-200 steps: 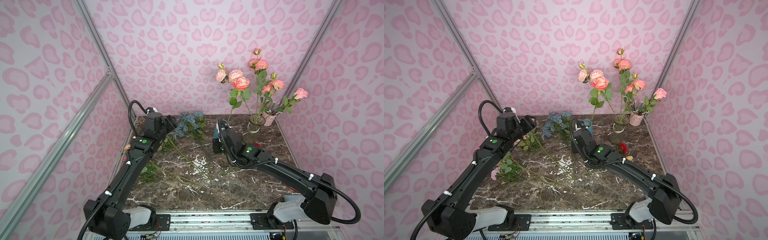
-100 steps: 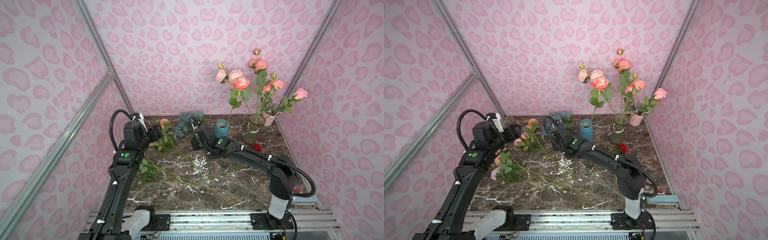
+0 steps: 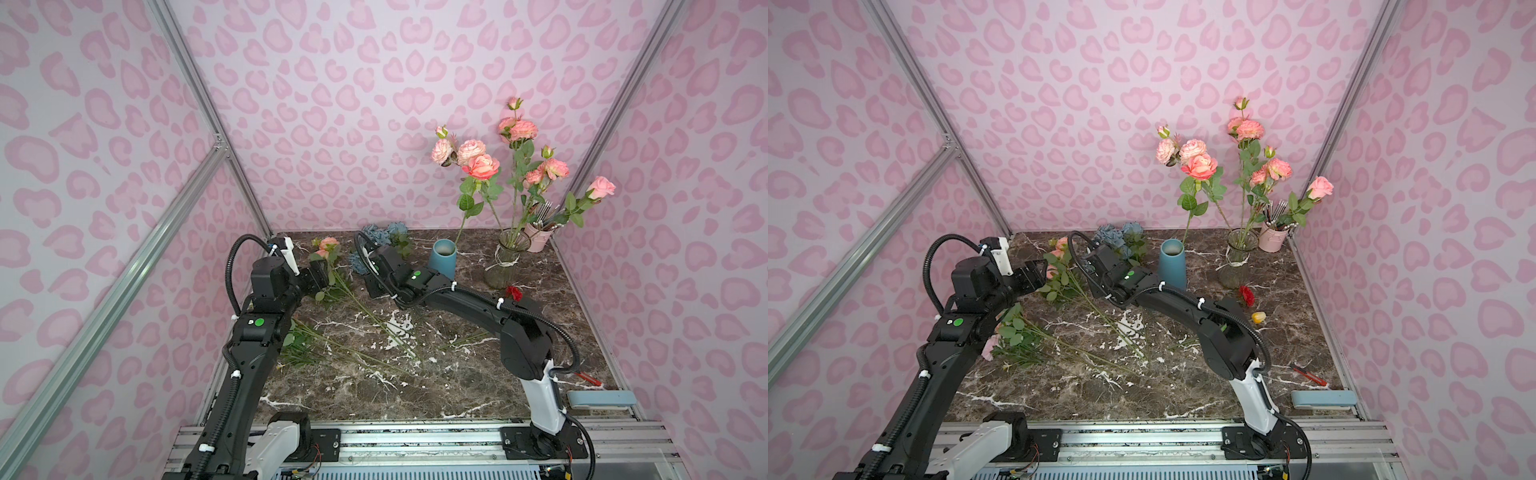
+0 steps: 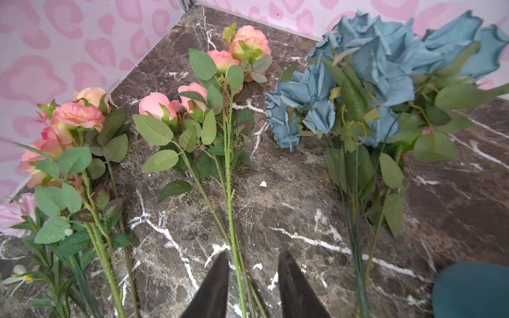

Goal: Place the pink flowers into the vase
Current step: Adjust the flower at the center of the board.

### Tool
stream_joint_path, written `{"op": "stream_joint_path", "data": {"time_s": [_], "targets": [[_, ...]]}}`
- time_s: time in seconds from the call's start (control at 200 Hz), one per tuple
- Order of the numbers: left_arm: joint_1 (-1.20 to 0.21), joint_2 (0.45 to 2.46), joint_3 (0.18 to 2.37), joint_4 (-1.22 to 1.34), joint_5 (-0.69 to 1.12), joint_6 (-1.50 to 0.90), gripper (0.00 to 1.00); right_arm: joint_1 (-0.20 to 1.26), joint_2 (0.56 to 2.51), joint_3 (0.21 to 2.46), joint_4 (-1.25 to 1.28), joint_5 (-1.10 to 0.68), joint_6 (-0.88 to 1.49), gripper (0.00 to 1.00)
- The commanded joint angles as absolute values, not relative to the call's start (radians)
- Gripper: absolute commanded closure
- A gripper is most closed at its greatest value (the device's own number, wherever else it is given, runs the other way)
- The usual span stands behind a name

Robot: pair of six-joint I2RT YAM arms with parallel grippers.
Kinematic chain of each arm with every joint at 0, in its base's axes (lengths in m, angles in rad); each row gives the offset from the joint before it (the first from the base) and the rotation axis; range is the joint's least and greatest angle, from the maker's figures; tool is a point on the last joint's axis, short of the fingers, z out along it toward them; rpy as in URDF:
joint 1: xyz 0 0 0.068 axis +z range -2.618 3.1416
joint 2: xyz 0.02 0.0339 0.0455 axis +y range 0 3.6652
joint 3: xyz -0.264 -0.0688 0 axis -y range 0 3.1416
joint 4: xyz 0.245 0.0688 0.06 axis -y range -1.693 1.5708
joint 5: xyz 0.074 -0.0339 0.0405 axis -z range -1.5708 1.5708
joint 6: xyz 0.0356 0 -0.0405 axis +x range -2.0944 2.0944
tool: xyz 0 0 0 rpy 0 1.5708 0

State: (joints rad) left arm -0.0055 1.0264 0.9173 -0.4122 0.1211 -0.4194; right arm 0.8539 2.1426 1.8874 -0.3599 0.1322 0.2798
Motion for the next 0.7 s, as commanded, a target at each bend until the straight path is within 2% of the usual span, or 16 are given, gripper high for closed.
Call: {"op": "stream_joint_path", "data": {"time_s": [0.0,0.19,0.415,0.695], "targets": [[0.011,1.038,0.919,-0.351,0.089,-0.42,0.22,0.847,2.214,1.989,-0.435,0.084,0.269,0.66],[0.081,1.043,0.903,-0.341,0.106,-0.452,0.22,0.844,2.347,2.118,-0.472,0.02,0.268,0.66],[0.109,1.015,0.892,-0.364,0.03,-0.458,0.23,0.838,2.486,2.257,-0.52,-0.046,0.263,0.66],[0.127,1.043,0.899,-0.373,0.035,-0.465,0.24,0.825,2.574,2.316,-0.552,-0.089,0.257,0.67]]}}
